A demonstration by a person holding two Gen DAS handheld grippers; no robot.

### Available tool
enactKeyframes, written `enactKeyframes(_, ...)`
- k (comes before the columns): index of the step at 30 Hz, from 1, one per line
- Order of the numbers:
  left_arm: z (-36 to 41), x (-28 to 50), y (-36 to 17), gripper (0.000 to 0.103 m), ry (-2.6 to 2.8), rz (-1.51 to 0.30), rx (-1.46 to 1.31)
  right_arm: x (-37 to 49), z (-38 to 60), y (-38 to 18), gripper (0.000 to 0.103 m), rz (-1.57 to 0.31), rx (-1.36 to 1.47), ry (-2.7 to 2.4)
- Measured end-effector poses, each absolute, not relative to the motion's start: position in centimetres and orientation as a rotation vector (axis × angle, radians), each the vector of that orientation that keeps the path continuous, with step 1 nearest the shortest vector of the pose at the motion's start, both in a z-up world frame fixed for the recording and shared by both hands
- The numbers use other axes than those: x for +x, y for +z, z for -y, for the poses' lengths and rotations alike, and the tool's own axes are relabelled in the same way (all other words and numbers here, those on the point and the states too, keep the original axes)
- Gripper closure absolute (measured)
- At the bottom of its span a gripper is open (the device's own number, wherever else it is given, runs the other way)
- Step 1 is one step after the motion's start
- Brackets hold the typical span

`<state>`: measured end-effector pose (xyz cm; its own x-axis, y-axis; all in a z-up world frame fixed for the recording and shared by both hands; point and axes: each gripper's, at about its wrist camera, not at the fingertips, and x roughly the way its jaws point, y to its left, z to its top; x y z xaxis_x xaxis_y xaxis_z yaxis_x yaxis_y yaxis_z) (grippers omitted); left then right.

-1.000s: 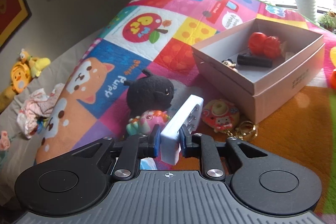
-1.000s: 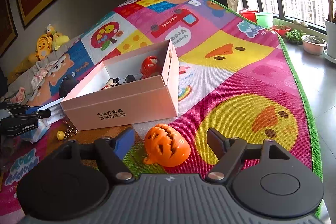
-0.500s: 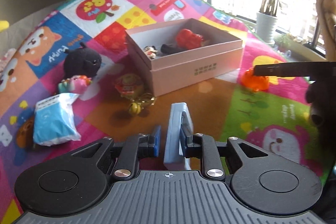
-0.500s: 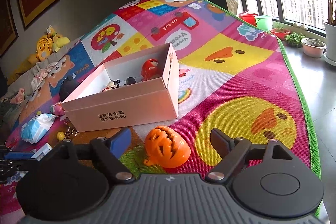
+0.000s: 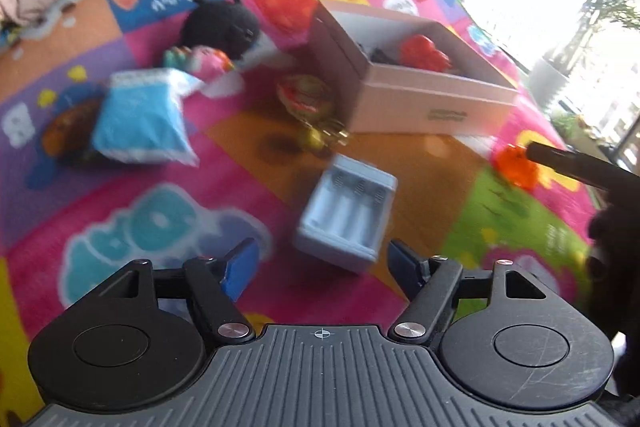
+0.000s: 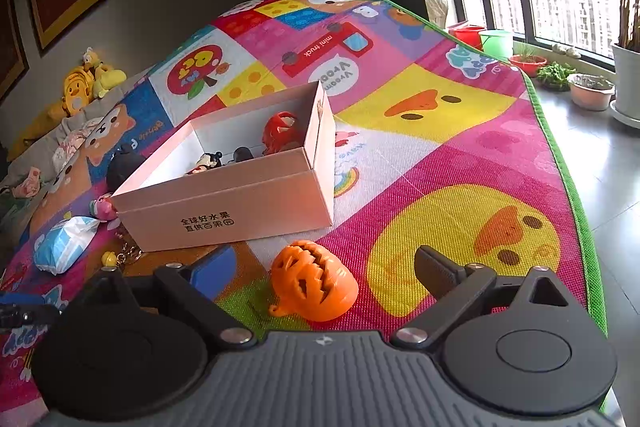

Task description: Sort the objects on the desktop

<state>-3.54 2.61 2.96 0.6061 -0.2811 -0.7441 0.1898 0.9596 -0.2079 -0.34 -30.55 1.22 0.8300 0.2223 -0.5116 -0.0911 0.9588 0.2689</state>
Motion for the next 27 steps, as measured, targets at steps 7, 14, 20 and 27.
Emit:
enactKeyframes(7,0.8,-2.0,2.6,0.013,-0.31,-0.857,-0.072,-0.4,30.4,1.3,0.005,-0.566,0.231,0.165)
enactKeyframes(14,4.7,2.5,2.2,0.009,-0.266,-0.801,0.02,-0.4,30.4,1.2,0.001,-0.566,0.229,0.165)
enactKeyframes(20,7.3,3.6,1.6,0.011,-0.235,-0.744,0.149,-0.4,30.1,1.4,0.0,-0.563,0.208,0.172)
enactKeyframes(27,6.8,1.6,1.9,0.017,-0.278,-0.709,0.206,-0.7,28.4,1.7,0.0,-0.571,0.09,0.199)
